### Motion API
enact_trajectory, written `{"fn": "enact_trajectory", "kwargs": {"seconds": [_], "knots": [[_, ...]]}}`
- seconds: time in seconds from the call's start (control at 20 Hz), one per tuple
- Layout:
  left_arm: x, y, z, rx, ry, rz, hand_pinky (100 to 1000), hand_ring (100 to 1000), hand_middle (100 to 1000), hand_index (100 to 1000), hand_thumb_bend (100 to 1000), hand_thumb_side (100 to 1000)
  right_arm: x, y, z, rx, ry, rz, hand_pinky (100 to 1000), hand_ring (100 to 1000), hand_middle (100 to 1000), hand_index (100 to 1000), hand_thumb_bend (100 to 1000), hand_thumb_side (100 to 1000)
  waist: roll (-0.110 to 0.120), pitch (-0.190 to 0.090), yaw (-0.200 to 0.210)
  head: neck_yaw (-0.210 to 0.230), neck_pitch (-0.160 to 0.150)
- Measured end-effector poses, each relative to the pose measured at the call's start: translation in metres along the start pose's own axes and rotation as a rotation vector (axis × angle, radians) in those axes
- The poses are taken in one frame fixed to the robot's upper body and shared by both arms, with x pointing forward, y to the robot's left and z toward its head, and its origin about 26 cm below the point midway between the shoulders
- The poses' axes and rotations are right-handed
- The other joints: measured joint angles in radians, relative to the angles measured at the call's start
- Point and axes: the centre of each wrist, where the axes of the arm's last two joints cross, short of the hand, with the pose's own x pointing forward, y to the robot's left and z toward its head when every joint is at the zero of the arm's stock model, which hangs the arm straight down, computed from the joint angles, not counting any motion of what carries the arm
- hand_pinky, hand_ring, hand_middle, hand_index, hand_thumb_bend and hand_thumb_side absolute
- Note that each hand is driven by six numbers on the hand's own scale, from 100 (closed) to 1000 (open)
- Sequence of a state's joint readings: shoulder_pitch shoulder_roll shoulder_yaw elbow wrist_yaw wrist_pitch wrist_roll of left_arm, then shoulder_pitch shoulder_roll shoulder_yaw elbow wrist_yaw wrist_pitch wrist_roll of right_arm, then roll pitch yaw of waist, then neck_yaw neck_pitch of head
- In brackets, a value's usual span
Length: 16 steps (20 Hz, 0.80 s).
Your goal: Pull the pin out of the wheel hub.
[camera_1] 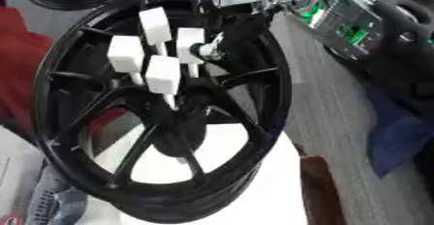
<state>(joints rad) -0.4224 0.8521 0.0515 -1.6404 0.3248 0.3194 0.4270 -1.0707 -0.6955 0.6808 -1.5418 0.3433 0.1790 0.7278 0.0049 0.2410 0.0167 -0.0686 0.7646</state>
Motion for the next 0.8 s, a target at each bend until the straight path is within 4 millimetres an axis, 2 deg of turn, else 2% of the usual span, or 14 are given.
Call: {"fn": "enact_trajectory", "kwargs": {"seconds": [0.6, 0.8], "knots": [[-0.001, 0.000, 0.000, -0.003, 0.000, 0.006, 824, 850, 808, 894, 270, 859, -0.001, 0.004, -0.013, 0.001, -0.003, -0.004, 887, 830, 826, 897, 231, 745, 0.005, 0.011, 0.009, -0.005, 0.000], [-0.002, -0.001, 0.000, -0.005, 0.000, 0.012, 824, 849, 807, 894, 271, 858, -0.005, 0.007, -0.019, 0.017, -0.005, -0.010, 879, 807, 795, 873, 229, 735, 0.004, 0.013, 0.010, -0.005, 0.000]]}}
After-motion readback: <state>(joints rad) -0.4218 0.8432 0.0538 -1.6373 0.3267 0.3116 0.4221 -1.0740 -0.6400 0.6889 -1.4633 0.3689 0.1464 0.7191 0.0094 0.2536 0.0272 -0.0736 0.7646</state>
